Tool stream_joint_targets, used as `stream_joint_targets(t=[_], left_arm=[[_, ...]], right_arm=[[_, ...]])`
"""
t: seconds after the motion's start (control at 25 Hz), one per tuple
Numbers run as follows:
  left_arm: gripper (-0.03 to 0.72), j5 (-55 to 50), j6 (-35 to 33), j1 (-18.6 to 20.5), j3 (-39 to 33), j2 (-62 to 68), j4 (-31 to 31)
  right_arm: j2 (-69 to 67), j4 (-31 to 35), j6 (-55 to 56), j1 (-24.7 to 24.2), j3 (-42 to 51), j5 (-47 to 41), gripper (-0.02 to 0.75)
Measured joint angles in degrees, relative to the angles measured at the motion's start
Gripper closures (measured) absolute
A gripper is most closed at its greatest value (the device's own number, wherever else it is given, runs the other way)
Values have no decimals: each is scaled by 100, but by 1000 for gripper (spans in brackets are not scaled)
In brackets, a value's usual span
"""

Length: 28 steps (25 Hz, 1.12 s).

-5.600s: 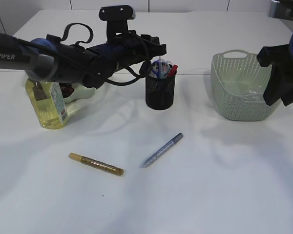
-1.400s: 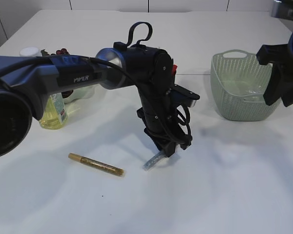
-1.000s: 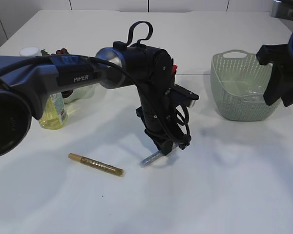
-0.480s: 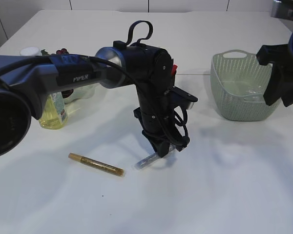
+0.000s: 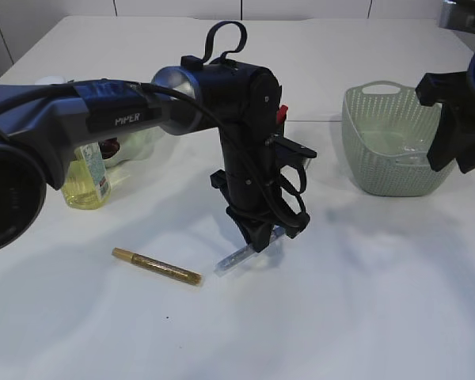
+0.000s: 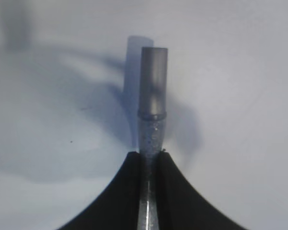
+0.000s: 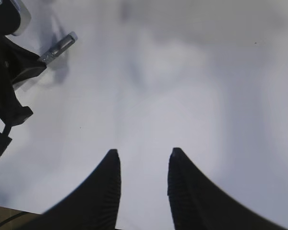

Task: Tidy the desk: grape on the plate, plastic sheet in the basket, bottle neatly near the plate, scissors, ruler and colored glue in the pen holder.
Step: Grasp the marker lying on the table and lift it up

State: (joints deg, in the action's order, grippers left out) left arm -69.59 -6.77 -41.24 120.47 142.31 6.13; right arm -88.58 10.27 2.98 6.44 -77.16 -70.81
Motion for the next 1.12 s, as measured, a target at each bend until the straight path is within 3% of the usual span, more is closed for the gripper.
stream_joint_targets(t=[0.64,0.88,1.12], left_arm=[[639,14,709,37,-74,-470,-34],[639,882,780,37,-952,-661,96],[639,2420,859,110,-2176,-1519,96]], right_arm=[[0,0,-11,0,0,0,456],[0,0,-11,0,0,0,456],[0,0,-11,0,0,0,456]])
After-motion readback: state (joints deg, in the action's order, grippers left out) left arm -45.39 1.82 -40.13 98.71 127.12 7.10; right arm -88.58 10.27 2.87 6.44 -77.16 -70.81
